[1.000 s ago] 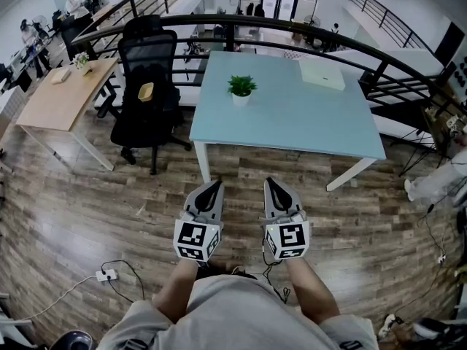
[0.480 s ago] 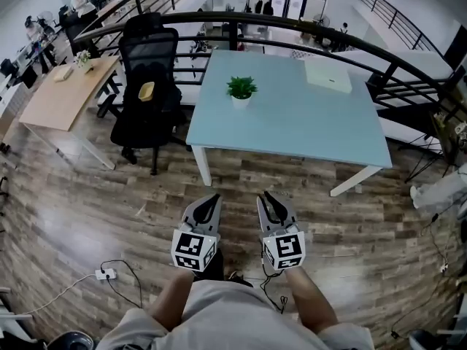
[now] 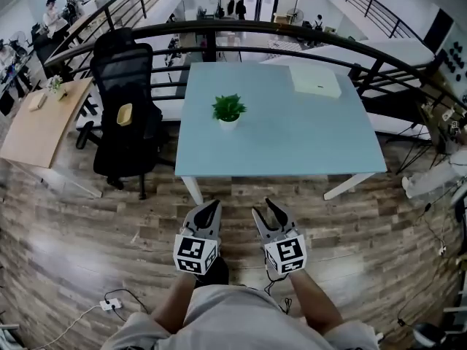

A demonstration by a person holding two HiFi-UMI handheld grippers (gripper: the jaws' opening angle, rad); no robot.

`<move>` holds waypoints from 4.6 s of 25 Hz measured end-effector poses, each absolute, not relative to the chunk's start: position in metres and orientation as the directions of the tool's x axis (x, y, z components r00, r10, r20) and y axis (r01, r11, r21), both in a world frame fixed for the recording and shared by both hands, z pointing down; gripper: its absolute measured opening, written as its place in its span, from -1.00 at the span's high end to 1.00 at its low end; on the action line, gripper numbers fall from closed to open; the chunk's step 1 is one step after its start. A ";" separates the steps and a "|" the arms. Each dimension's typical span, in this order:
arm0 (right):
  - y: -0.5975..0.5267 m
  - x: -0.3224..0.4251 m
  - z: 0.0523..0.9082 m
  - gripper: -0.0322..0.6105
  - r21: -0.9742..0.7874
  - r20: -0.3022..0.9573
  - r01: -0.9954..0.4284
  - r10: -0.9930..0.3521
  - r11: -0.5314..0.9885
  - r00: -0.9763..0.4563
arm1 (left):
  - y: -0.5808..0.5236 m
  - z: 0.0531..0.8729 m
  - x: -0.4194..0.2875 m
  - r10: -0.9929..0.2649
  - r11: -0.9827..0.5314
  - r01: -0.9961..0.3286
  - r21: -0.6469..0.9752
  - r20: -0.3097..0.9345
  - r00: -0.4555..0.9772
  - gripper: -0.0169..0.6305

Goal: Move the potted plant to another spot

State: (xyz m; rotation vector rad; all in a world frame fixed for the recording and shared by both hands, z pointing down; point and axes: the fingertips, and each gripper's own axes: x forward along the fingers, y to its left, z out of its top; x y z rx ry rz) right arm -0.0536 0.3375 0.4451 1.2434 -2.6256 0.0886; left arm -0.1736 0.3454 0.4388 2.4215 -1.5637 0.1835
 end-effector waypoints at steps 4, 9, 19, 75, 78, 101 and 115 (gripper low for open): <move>0.301 -0.060 0.453 0.31 0.044 0.272 -0.793 -0.771 0.607 -0.575 | 0.304 0.442 -0.189 -0.849 -0.440 -0.885 0.151 0.253 0.465 0.91; 0.266 -0.067 0.466 0.21 0.030 0.308 -0.820 -0.786 0.571 -0.536 | 0.261 0.451 -0.206 -0.822 -0.476 -0.864 0.162 0.266 0.503 0.91; 0.200 -0.071 0.480 0.14 -0.003 0.318 -0.792 -0.751 0.610 -0.579 | 0.197 0.477 -0.204 -0.818 -0.441 -0.878 0.186 0.319 0.478 0.91; -0.093 -0.194 0.663 -0.81 -0.108 0.536 -0.512 -0.384 0.852 -0.752 | 0.013 0.641 -0.272 -0.724 -0.133 -0.959 0.248 0.637 0.265 0.91; -0.097 -0.201 0.668 -0.83 -0.127 0.547 -0.529 -0.386 0.839 -0.743 | 0.007 0.647 -0.280 -0.721 -0.138 -0.956 0.259 0.636 0.277 0.91; -0.121 -0.194 0.612 -0.82 -0.055 0.477 -0.635 -0.539 0.770 -0.695 | -0.041 0.628 -0.279 -0.710 -0.320 -0.914 0.251 0.574 0.407 0.91; -0.171 -0.150 0.498 -0.82 -0.016 0.258 -0.744 -0.716 0.668 -0.649 | -0.086 0.564 -0.236 -0.774 -0.373 -0.902 0.216 0.464 0.431 0.91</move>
